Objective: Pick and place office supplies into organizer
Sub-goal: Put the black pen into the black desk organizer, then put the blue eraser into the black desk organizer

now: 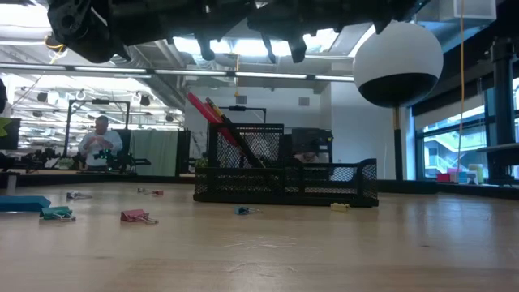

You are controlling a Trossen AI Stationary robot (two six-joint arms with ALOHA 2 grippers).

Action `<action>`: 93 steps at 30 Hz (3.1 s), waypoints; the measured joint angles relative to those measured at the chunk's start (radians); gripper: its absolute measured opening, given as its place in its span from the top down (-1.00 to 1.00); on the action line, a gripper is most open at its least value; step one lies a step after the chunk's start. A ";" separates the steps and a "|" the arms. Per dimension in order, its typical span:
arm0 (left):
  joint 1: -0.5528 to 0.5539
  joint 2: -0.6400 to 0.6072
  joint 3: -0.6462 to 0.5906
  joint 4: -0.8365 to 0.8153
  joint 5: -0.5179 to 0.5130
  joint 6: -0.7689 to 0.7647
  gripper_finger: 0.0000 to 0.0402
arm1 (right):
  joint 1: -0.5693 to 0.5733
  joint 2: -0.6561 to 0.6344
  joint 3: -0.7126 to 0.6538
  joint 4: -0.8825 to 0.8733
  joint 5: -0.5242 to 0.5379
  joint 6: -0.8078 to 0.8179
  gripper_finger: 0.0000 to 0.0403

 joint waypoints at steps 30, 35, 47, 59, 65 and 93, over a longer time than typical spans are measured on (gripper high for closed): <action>0.000 -0.352 -0.193 -0.062 0.073 0.016 0.11 | 0.000 0.091 0.000 -0.026 0.005 -0.034 0.75; 0.000 -0.376 -0.212 -0.067 0.070 0.015 0.10 | 0.000 0.173 -0.001 0.057 0.003 -0.035 0.75; 0.000 -0.375 -0.223 -0.083 0.070 0.014 0.12 | 0.000 0.275 -0.001 0.063 0.002 -0.084 0.75; 0.000 -0.375 -0.223 -0.096 0.067 0.015 0.13 | 0.000 0.302 -0.001 0.024 0.002 -0.101 0.75; 0.000 -0.375 -0.223 -0.098 0.067 0.015 0.13 | 0.000 0.318 0.000 0.010 0.002 -0.108 0.75; 0.000 -0.375 -0.223 -0.098 0.067 0.014 0.15 | 0.004 0.309 -0.001 -0.028 0.001 -0.106 0.40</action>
